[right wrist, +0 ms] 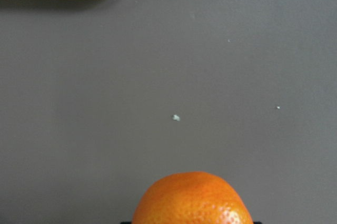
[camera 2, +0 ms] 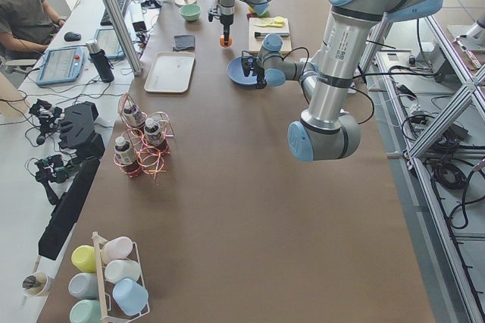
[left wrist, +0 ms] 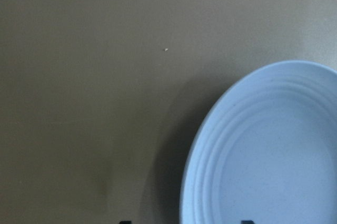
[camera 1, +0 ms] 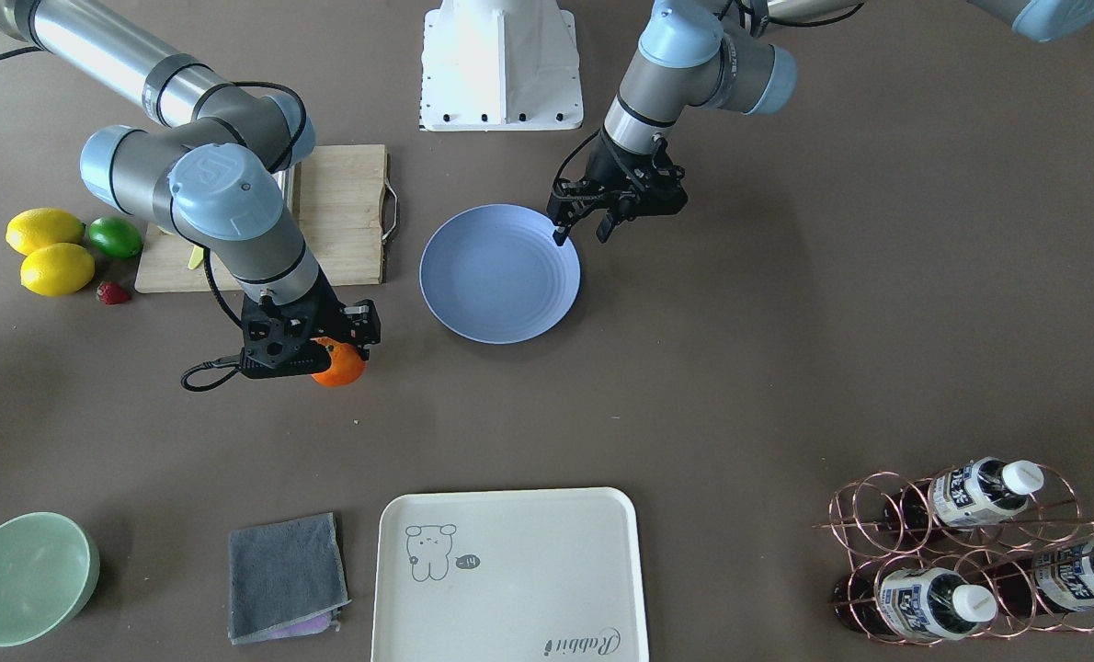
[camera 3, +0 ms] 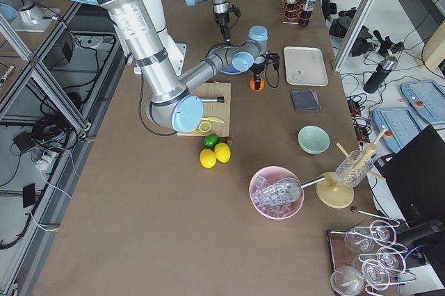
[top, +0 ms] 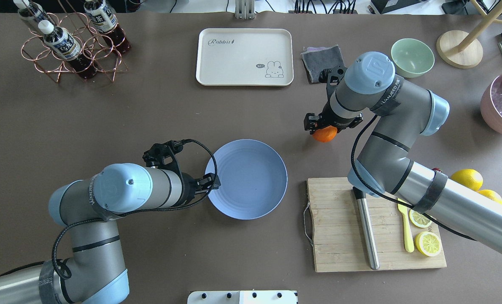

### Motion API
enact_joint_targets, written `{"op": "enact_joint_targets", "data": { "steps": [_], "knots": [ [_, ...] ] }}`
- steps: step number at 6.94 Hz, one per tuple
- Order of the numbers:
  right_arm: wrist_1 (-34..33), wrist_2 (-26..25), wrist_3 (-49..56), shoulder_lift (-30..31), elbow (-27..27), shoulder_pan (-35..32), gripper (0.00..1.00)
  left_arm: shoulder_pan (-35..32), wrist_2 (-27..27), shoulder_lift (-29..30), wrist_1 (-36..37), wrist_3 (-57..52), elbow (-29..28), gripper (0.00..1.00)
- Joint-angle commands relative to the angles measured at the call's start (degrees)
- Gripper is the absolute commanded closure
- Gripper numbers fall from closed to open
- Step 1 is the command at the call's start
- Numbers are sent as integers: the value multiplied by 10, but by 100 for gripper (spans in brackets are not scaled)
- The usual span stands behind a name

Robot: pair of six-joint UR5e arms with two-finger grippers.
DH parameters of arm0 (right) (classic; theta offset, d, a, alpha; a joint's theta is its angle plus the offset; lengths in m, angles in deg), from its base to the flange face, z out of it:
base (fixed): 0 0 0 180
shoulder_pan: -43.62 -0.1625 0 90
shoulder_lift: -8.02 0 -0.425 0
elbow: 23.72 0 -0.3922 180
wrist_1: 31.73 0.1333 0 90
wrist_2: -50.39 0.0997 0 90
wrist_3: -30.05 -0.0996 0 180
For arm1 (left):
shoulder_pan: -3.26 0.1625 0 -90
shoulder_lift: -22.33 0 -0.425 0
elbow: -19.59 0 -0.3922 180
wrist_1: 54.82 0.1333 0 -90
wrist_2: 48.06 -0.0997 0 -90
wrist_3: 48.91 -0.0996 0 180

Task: Pick orange to plate
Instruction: 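Lift the orange with the right gripper and move it over the plate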

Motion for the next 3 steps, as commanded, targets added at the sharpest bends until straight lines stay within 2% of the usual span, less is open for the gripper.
{"op": "enact_joint_targets", "data": {
  "steps": [1,2,3],
  "knots": [
    [-8,6,-128,-71,-23,55,100,-116,114,-74,-1,-115,20,24],
    [-10,-43,-167,-90,-22,110,100,-184,171,-110,-4,-207,17,24],
    [-11,-79,-174,-99,-13,149,100,-235,207,-130,-4,-277,5,24]
  ]
}}
